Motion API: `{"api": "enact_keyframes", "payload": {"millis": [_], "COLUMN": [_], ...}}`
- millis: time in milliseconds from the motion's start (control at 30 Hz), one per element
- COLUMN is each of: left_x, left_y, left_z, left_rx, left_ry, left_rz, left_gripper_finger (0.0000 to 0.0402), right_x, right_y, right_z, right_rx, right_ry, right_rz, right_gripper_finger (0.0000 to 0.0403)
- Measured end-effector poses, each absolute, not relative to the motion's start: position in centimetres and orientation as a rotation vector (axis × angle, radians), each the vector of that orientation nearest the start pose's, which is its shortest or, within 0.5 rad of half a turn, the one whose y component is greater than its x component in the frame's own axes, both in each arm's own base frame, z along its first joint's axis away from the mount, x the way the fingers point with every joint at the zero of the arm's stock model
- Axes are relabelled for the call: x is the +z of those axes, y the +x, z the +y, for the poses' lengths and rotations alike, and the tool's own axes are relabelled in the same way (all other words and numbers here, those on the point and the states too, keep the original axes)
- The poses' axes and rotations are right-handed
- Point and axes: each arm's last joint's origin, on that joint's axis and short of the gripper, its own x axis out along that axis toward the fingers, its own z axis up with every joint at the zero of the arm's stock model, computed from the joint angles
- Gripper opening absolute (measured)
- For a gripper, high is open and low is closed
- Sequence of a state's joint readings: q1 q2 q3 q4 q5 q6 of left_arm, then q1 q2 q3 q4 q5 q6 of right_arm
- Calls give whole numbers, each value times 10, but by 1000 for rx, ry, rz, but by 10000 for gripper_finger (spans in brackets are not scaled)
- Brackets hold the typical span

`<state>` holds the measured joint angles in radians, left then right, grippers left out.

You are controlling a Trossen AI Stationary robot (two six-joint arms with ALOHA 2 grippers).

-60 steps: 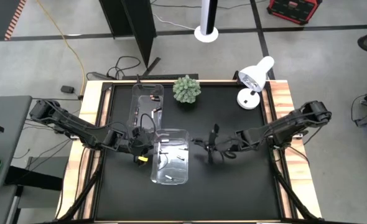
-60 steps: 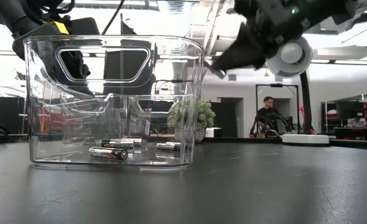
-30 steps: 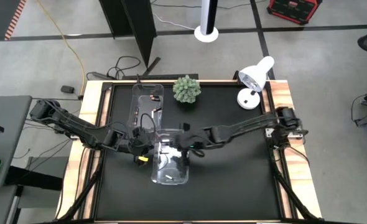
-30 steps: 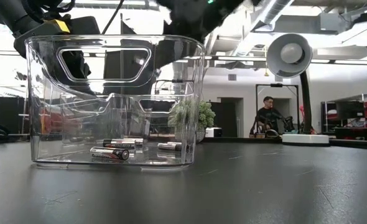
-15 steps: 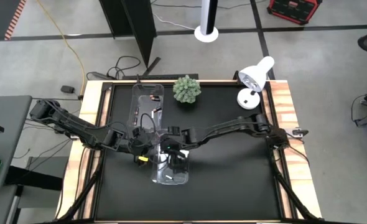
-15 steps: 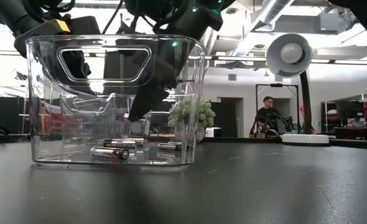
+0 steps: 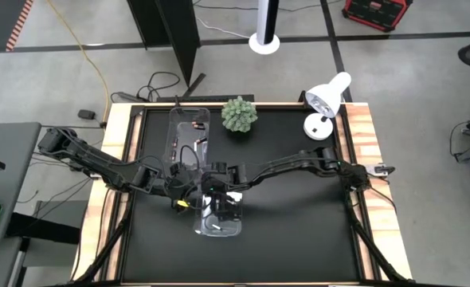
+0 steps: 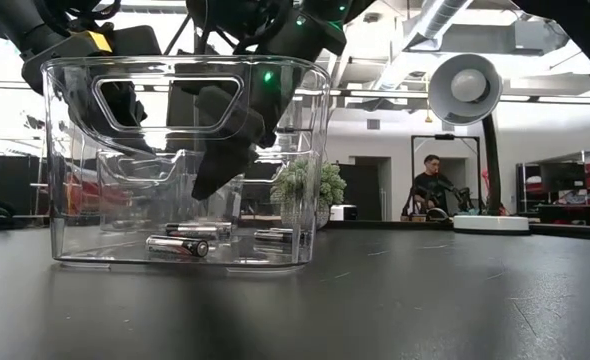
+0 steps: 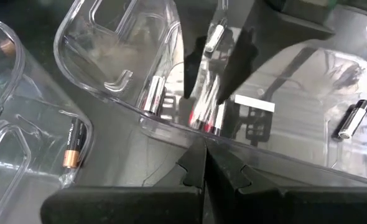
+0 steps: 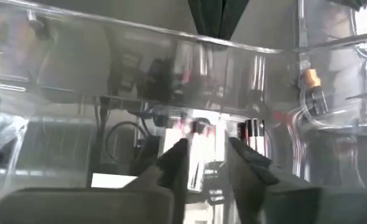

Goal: Sort batteries
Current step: Put the silver and black battery into the center transparent bin, then return to Home Position

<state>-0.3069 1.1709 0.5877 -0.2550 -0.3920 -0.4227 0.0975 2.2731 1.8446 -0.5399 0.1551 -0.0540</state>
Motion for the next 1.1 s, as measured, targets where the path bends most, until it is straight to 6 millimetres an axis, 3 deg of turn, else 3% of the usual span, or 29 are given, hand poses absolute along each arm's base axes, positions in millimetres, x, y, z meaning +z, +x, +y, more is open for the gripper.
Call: {"api": "enact_keyframes", "payload": {"millis": [267, 667, 867, 1100], "left_x": [192, 198, 212, 235], "left_y": [211, 216, 205, 183], "left_z": [-55, -59, -61, -61], "left_rx": [236, 207, 183, 192], "left_ry": [-96, -59, -49, -1], "left_rz": [753, 669, 616, 519], "left_gripper_finger": [2, 2, 2, 2], "right_x": [179, 217, 236, 245], "right_y": [491, 488, 476, 450], "right_z": [43, 59, 61, 56], "right_rx": [-24, 30, 33, 4], "right_ry": [-180, -243, -245, -248], "right_rz": [959, 816, 752, 694], "right_gripper_finger": [179, 169, 130, 14]}}
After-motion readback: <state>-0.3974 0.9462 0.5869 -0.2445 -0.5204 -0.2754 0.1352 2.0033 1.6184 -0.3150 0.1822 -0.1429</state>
